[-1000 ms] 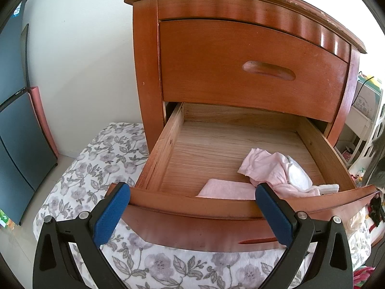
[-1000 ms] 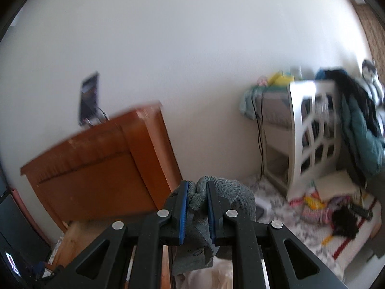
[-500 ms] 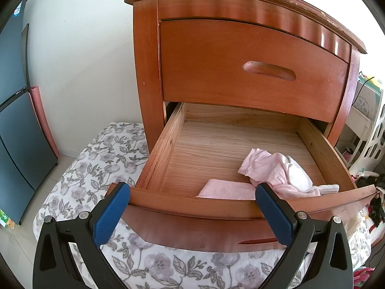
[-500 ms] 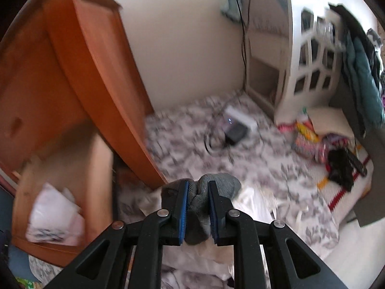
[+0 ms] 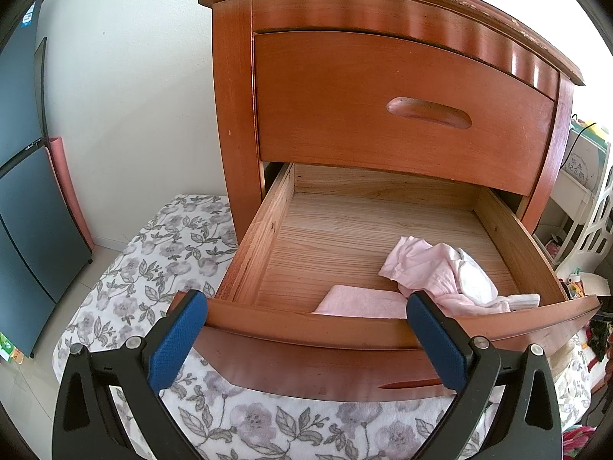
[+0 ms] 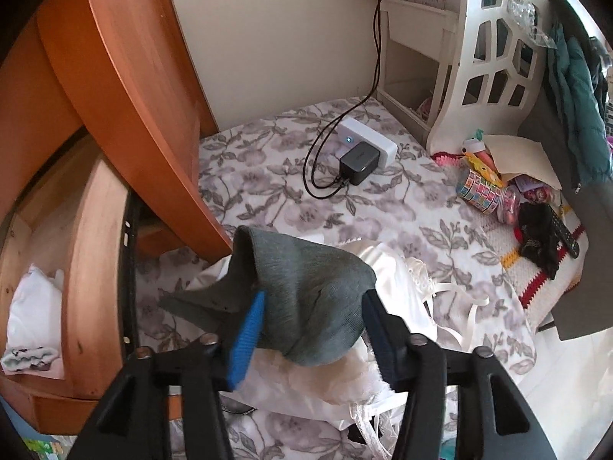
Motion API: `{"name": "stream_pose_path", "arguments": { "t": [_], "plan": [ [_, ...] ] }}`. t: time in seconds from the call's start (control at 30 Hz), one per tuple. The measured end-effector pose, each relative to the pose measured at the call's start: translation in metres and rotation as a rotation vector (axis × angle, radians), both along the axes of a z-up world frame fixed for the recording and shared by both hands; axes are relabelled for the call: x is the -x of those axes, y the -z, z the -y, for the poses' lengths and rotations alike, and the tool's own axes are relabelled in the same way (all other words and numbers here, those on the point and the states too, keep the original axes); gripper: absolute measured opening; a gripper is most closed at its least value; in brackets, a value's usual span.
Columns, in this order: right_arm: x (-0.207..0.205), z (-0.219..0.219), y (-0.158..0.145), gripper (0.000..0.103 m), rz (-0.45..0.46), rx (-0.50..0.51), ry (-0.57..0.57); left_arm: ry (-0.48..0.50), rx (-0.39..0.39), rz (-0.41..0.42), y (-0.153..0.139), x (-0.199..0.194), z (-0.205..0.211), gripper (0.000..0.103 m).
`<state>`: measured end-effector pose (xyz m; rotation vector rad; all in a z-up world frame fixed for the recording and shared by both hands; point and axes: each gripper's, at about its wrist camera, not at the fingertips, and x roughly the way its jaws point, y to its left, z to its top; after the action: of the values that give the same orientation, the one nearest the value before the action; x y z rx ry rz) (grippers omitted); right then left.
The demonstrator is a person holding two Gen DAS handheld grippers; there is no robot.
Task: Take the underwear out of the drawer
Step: 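Open the right gripper to drop the grey garment on the pile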
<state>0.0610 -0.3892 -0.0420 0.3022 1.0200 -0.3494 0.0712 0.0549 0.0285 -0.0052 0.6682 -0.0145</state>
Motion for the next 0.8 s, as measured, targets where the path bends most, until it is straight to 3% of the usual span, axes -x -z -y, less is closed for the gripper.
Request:
{"name": "stream_pose_path", "arguments": {
  "t": [0.23, 0.43, 0.8],
  "plan": [
    [-0.002, 0.001, 0.009, 0.076, -0.035, 0.000, -0.011, 0.000, 0.000, 0.000, 0.000, 0.000, 0.000, 0.103],
    [-0.002, 0.002, 0.010, 0.099, -0.028, 0.007, -0.016, 0.000, 0.000, 0.000, 0.000, 0.000, 0.000, 0.103],
    [0.003, 0.009, 0.001, 0.103, 0.011, 0.049, 0.032, 0.000, 0.000, 0.000, 0.000, 0.000, 0.000, 0.103]
  ]
}}
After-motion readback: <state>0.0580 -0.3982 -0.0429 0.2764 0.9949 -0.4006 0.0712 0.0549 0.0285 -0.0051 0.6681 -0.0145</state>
